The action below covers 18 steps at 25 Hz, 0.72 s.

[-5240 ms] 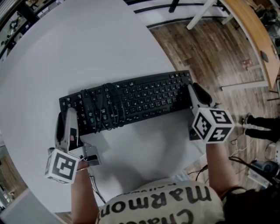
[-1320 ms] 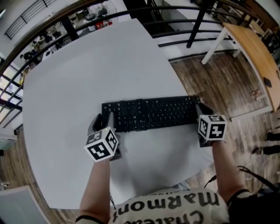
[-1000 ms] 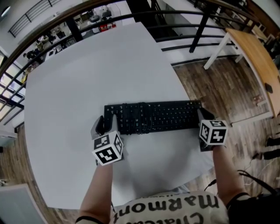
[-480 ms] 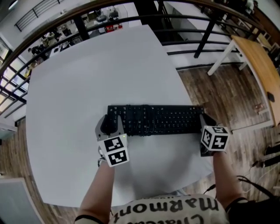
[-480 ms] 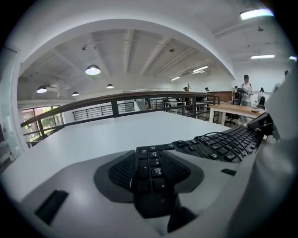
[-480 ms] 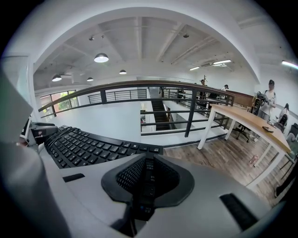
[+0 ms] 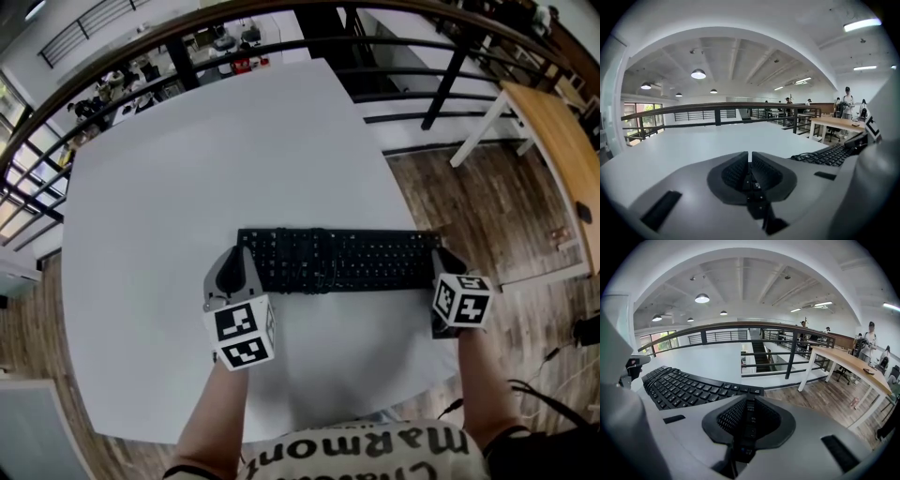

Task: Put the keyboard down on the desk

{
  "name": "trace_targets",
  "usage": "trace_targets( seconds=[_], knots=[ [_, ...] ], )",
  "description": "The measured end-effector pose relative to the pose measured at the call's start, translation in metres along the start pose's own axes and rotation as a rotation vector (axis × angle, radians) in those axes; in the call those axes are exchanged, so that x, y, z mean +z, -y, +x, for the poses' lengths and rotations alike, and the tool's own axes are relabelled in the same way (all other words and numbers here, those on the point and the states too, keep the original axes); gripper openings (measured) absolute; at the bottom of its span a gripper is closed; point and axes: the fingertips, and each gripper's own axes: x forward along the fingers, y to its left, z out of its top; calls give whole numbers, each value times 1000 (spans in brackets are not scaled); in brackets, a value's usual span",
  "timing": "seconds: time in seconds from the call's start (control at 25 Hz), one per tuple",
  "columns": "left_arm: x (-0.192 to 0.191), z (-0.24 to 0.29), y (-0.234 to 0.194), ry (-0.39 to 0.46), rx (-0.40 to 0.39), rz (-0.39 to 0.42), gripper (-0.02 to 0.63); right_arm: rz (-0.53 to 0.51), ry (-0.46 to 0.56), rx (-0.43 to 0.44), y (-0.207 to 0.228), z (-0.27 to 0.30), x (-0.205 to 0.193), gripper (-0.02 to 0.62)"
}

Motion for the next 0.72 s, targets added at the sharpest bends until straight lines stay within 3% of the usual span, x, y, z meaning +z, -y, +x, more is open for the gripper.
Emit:
trace_targets(
  seconds=[0.32,0.56,0.72],
  knots=[
    [17,-25,4,42,-58,-53,3,-8,6,-18,0,0,1,71],
    [-6,-39,1,-29,-66,12,3,-41,53,-53,6,-3,9,67],
    [-10,-51,-9,-30,-59,5,3,22,114,-56,12,-11,24,64]
  ],
)
